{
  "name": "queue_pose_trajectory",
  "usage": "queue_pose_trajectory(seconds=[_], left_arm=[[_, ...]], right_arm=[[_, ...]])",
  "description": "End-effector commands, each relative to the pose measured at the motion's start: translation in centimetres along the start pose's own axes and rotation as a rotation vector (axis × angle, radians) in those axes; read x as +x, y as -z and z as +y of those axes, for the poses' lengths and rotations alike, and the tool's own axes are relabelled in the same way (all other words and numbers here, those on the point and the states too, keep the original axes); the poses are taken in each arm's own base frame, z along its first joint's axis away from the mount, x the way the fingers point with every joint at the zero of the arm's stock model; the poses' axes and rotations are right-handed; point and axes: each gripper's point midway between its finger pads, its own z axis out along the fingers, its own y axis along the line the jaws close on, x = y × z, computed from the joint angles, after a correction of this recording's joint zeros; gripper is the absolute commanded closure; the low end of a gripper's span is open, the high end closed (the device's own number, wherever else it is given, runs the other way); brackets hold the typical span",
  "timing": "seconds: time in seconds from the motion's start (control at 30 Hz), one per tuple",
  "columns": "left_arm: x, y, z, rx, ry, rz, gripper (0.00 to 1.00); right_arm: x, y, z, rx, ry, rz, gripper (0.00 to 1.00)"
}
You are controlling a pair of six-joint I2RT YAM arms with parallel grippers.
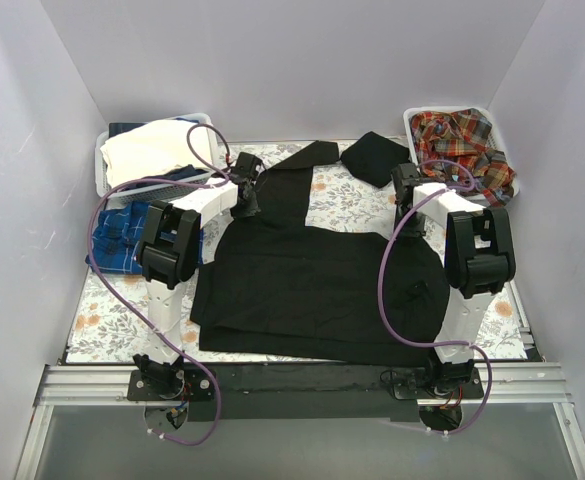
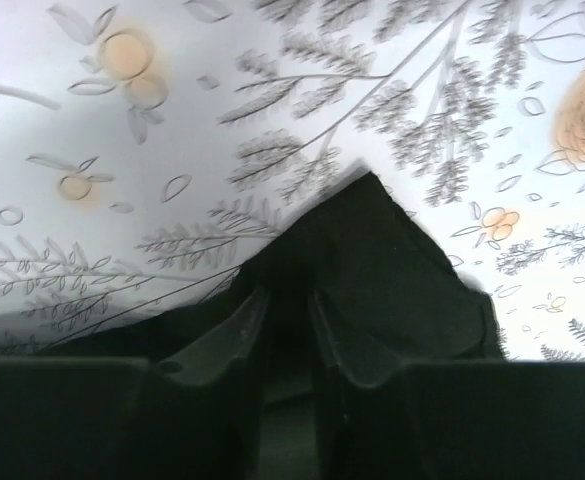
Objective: Fold and stack the long sleeve shirts
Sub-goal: Fold the shirt
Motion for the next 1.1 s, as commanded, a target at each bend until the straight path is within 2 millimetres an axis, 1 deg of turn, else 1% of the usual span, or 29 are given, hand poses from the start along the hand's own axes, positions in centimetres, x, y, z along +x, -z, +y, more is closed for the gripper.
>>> queue_pose_trajectory(seconds=[0.0, 0.03, 0.07, 0.1, 0.13, 0.23, 0.27, 0.33, 0.37, 0.57, 0.63, 0.7, 0.73, 0.77, 0.8, 0.83, 0.87, 0.9, 0.93, 0.97, 1.0, 1.03, 1.07], left_arm=[[-4.5, 4.0, 0.3, 0.023, 0.051, -0.103, 1.0], [-5.4, 4.4, 0.0, 0.034, 0.057, -0.119, 1.0], [-5.6, 4.3, -0.1, 0.038, 0.059, -0.12, 1.0], [-5.9, 4.5, -0.1, 0.039, 0.063, -0.122, 1.0], [-6.9, 4.9, -0.4, 0.049, 0.069, -0.142, 1.0], [-7.9, 5.1, -0.4, 0.049, 0.078, -0.156, 1.0], [-8.7, 5.5, -0.5, 0.056, 0.082, -0.173, 1.0], [-9.2, 5.6, -0.3, 0.051, 0.087, -0.179, 1.0], [-9.9, 5.9, -0.4, 0.057, 0.094, -0.19, 1.0], [-11.0, 6.6, -0.1, 0.057, 0.098, -0.213, 1.0], [-11.2, 6.7, 0.2, 0.057, 0.097, -0.217, 1.0], [-11.3, 6.7, 0.5, 0.046, 0.097, -0.219, 1.0], [-11.2, 6.6, 0.7, 0.043, 0.096, -0.215, 1.0], [-11.0, 6.6, 0.8, 0.039, 0.096, -0.21, 1.0], [-10.9, 6.5, 1.0, 0.033, 0.095, -0.206, 1.0], [-10.3, 6.1, 1.2, 0.022, 0.091, -0.193, 1.0], [-10.1, 6.0, 1.5, 0.015, 0.092, -0.191, 1.0], [-10.0, 6.1, 1.7, 0.01, 0.092, -0.194, 1.0], [-9.4, 5.8, 2.0, 0.003, 0.091, -0.181, 1.0], [-9.2, 5.7, 2.3, -0.001, 0.093, -0.179, 1.0], [-9.2, 5.8, 2.5, -0.003, 0.096, -0.182, 1.0], [-8.9, 5.7, 2.6, -0.005, 0.095, -0.173, 1.0], [-8.8, 5.7, 2.7, -0.005, 0.096, -0.171, 1.0]], right_arm=[[0.3, -0.3, 0.9, 0.0, 0.016, 0.009, 0.79], [-0.1, -0.2, 0.9, 0.003, 0.016, 0.0, 0.85], [-0.3, -0.1, 0.7, 0.012, 0.013, -0.006, 0.95], [-0.5, 0.0, 0.4, 0.031, 0.015, -0.012, 0.99], [-0.8, 0.2, 0.2, 0.041, 0.011, -0.018, 0.99], [-2.0, 0.9, -0.3, 0.069, 0.006, -0.048, 0.99], [-2.5, 1.2, -0.3, 0.073, 0.003, -0.062, 0.99], [-3.0, 1.6, -0.7, 0.087, 0.001, -0.077, 0.99], [-3.3, 1.8, -0.8, 0.09, -0.005, -0.084, 0.99], [-4.4, 3.0, -1.3, 0.093, -0.021, -0.124, 0.99], [-4.5, 3.2, -1.4, 0.09, -0.022, -0.129, 0.99], [-4.3, 3.0, -1.0, 0.072, -0.007, -0.117, 0.99], [-4.3, 2.9, -0.8, 0.065, -0.007, -0.113, 0.93], [-4.1, 2.4, -0.6, 0.061, -0.002, -0.099, 0.83], [-4.1, 2.2, -0.4, 0.052, 0.002, -0.092, 0.76], [-4.3, 2.1, -0.2, 0.045, 0.0, -0.098, 0.71], [-4.3, 1.7, 0.1, 0.042, 0.004, -0.089, 0.61], [-4.4, 1.5, 0.2, 0.036, 0.007, -0.087, 0.58], [-4.6, 1.4, 0.5, 0.033, 0.008, -0.091, 0.56], [-4.7, 1.1, 0.6, 0.031, 0.01, -0.092, 0.49], [-4.9, 1.0, 0.8, 0.03, 0.013, -0.093, 0.46], [-5.0, 0.8, 0.9, 0.029, 0.014, -0.095, 0.44], [-5.0, 0.4, 1.0, 0.033, 0.019, -0.09, 0.4]])
